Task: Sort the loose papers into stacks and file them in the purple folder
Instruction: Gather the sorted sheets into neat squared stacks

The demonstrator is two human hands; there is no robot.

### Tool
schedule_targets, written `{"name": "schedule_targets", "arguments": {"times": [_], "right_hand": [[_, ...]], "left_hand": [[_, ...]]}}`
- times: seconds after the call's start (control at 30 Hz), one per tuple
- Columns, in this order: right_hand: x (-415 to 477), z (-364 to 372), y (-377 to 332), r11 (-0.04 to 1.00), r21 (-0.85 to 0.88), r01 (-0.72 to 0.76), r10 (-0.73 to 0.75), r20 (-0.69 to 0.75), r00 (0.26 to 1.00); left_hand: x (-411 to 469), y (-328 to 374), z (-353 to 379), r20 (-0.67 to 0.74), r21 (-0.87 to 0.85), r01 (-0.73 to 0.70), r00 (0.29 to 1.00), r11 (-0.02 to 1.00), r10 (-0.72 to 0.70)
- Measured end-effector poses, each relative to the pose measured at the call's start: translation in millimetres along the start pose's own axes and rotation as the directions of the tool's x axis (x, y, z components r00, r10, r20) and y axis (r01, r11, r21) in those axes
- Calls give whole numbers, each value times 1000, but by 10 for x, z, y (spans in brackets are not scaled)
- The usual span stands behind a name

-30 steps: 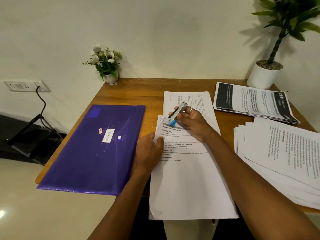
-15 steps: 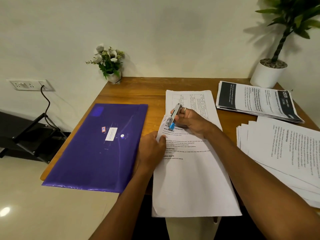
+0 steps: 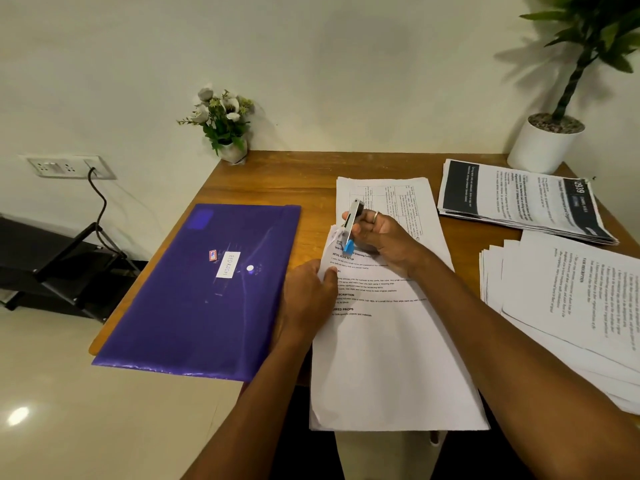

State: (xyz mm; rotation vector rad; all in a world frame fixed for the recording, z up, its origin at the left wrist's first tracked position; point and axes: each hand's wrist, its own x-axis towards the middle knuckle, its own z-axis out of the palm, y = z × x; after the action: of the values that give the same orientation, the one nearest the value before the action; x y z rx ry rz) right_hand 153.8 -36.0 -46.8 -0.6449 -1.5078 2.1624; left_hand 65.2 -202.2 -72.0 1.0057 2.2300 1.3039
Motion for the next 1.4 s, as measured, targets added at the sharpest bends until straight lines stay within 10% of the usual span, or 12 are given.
{"name": "schedule_targets", "arguments": {"times": [0.3, 0.53, 0.9, 1.4], "right_hand": [[-431, -193, -313, 984, 72, 162, -111, -458, 882], [-1060, -445, -372, 855, -449, -259, -138, -680, 720], [-988, -751, -472, 913, -255, -319, 108, -603, 791], [-459, -929, -447, 736, -563, -376, -134, -665, 734]], "left_hand": [[-6, 7, -28, -12, -46, -6, 1000, 999, 6], [238, 291, -216, -11, -199, 31, 999, 980, -34], [895, 842, -155, 382, -495, 457, 878, 739, -287], [1175, 387, 179, 24, -44, 76, 997, 996, -75]]}}
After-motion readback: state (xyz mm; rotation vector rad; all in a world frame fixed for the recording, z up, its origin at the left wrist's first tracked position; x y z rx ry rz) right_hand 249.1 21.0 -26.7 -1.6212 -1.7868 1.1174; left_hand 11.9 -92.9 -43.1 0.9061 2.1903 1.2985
